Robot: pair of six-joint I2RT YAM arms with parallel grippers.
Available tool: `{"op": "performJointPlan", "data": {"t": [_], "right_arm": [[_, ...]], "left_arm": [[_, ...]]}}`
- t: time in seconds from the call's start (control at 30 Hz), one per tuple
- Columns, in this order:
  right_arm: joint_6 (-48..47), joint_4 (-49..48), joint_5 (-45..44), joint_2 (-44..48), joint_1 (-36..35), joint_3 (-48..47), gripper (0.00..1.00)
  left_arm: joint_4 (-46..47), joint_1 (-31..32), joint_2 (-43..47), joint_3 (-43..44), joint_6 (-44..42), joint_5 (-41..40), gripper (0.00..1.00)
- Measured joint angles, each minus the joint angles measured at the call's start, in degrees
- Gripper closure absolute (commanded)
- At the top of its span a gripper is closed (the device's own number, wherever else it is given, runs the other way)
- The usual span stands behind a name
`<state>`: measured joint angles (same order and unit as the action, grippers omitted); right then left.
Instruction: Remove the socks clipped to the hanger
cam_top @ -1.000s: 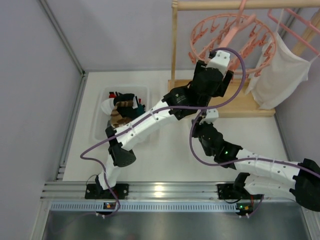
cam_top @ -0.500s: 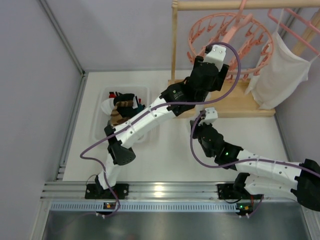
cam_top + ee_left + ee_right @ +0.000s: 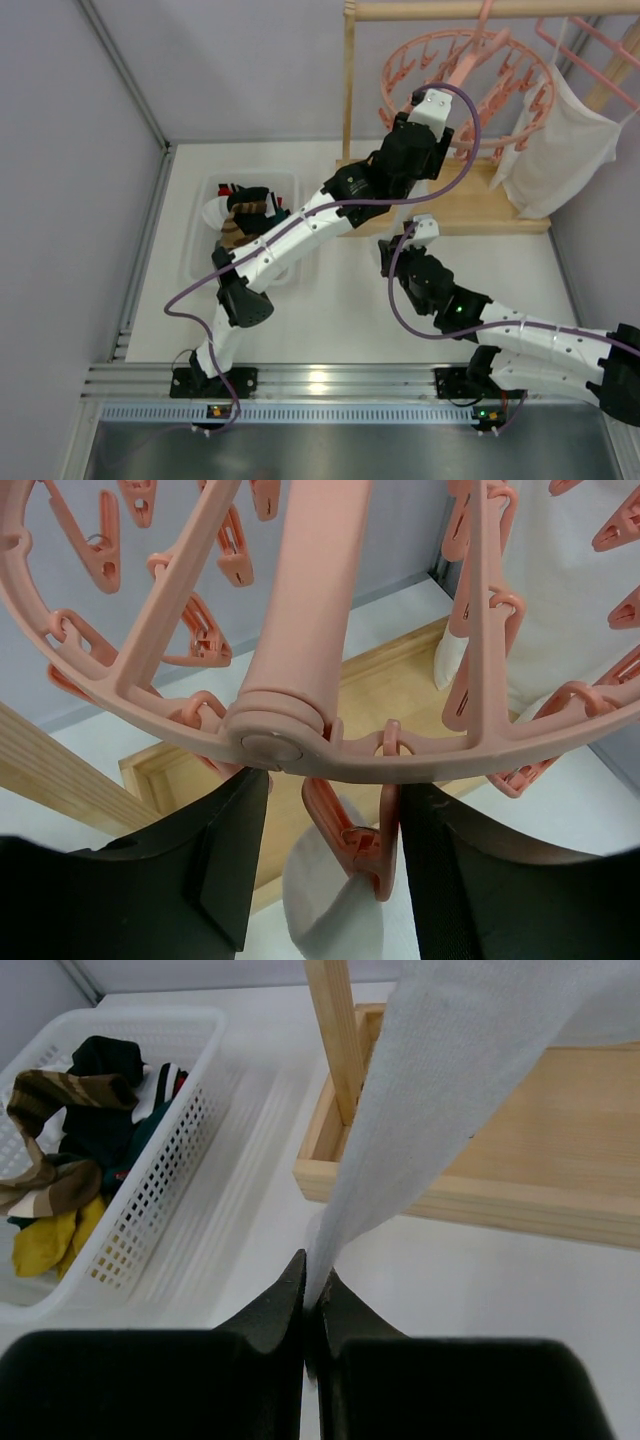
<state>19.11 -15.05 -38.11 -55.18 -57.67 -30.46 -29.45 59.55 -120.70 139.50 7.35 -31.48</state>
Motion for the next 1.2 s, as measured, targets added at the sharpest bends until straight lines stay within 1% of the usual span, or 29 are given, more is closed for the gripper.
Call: {"op": "performJointPlan", "data": {"t": [0.1, 0.17, 0.2, 0.33, 0.4, 0.43, 0.5, 0.6, 0.67, 0.73, 0.77, 0.8, 0.83, 0.93, 0.97, 1.07, 1.13, 1.17, 1.2], "right_arm": [[-0.02, -0.11, 1.03, 0.33, -0.04, 0.02, 1.00], [-0.02, -0.15, 1.66, 0.33, -0.04, 0.02, 1.00], [-0.02, -0.15, 1.88, 0.33, -0.04, 0.02, 1.00], [-0.02, -0.17, 2.47, 0.33, -0.07, 0.04, 1.00], [-0.04, -0.20, 2.69, 0.33, -0.07, 0.04, 1.00], [-0.04, -0.20, 2.75, 0.33, -0.07, 0.04, 1.00], [-0.04, -0.22, 2.89, 0.33, -0.07, 0.09, 1.00], [-0.04, -0.37, 3.13, 0.33, -0.07, 0.37, 1.00], [-0.07, -0.35, 3.26, 0.39, -0.09, 0.87, 1.00], [-0.07, -0.35, 3.28, 0.48, -0.09, 1.49, 1.00], [-0.02, -0.28, 3.41, 0.72, -0.09, 1.88, 1.00], [0.02, -0.35, 3.48, 1.16, -0.09, 2.43, 1.00], [0.04, -0.33, 3.61, 1.55, -0.11, 2.89, 1.00], [0.44, -0.02, 3.87, 4.07, -0.24, 5.44, 1.00], [0.52, 0.13, 4.09, 5.27, -0.26, 6.27, 1.00], [0.66, 0.63, 5.01, 9.25, -0.31, 8.48, 1.00], [0.66, 1.25, 5.38, 11.96, -0.33, 9.42, 1.00], [0.66, 1.60, 5.42, 12.79, -0.33, 9.49, 1.00], [0.66, 1.77, 5.49, 13.57, -0.33, 9.51, 1.00]], "left_arm": [[0.13, -0.22, -0.07, 0.00, 0.02, 0.83, 0.43], [0.33, -0.22, -0.11, 0.00, 0.04, 1.27, 0.46], [0.37, -0.22, -0.11, 0.00, 0.04, 1.51, 0.50], [0.79, -0.20, -0.33, 0.00, 0.24, 2.43, 0.52], [0.92, -0.22, -0.46, 0.00, 0.44, 2.73, 0.58], [1.01, -0.22, -0.59, 0.00, 0.59, 2.82, 0.64], [1.36, -0.22, -0.76, 0.00, 0.98, 3.10, 0.69], [1.57, -0.22, -0.76, -0.02, 1.46, 3.04, 0.80], [1.64, -0.22, -0.76, -0.02, 1.55, 2.82, 0.83], [1.64, -0.22, -0.76, -0.02, 1.53, 2.60, 0.83], [1.66, -0.22, -0.76, -0.02, 1.53, 2.54, 0.82], [1.68, -0.22, -0.76, -0.02, 1.53, 2.51, 0.77], [1.68, -0.22, -0.76, -0.04, 1.51, 2.51, 0.66], [2.25, -0.22, -0.72, -1.01, 1.57, 2.14, 0.50], [2.56, -0.22, -0.72, -1.57, 1.81, 1.99, 0.43], [2.86, -0.22, -0.33, -4.11, 2.49, 1.79, 0.39], [2.80, -0.22, 0.33, -6.49, 2.93, 1.36, 0.33], [2.82, -0.22, 0.87, -7.98, 3.23, 1.01, 0.29], [2.78, -0.22, 1.40, -9.03, 3.41, 0.70, 0.18]]}}
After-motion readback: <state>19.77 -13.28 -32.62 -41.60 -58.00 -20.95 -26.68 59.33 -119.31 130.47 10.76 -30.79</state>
